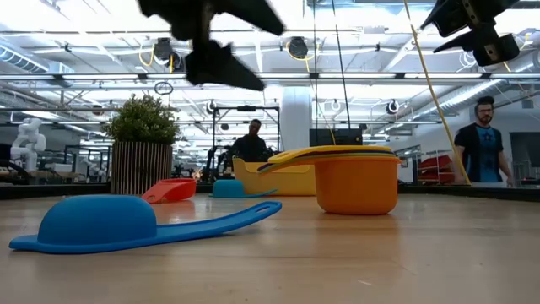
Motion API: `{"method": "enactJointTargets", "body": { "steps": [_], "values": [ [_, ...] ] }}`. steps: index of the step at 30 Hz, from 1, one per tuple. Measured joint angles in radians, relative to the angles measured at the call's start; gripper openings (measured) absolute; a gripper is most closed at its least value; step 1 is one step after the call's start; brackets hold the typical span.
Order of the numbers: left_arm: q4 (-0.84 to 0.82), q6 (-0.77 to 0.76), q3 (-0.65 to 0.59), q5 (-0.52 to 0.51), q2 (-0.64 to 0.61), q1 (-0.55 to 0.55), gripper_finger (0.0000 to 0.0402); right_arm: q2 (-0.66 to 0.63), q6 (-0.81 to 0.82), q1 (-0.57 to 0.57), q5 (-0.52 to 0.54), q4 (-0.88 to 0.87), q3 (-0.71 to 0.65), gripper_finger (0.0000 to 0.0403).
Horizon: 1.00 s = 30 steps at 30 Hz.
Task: Nest measuring cups in basket
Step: Stack the yellow measuring cup on top of the dark blue measuring cup
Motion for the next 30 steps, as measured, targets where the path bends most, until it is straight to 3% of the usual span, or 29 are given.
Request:
{"method": "enactJointTargets", "body": {
  "steps": [4, 7, 13, 19, 30],
  "values": [
    [-0.048, 0.052, 0.098, -0.008, 0.088, 0.009, 0.0400, 0.018, -0.026, 0.000, -0.004, 0.003, 0.000, 0.0187],
    [-0.084, -0.004, 0.163, -0.006, 0.164, 0.022, 0.0400, 0.034, -0.038, 0.000, -0.008, 0.005, 0.000, 0.0187],
    [-0.123, 0.016, 0.254, -0.009, 0.273, 0.043, 0.0400, 0.046, -0.040, 0.000, -0.097, 0.011, 0.000, 0.0187],
    [-0.137, 0.083, 0.274, 0.038, 0.297, 0.076, 0.0400, 0.046, -0.045, 0.000, -0.163, 0.003, 0.000, 0.0187],
    [-0.200, 0.098, 0.263, 0.077, 0.332, 0.082, 0.0400, 0.044, -0.068, 0.000, -0.167, 0.002, 0.000, 0.0187]
  ]
}}
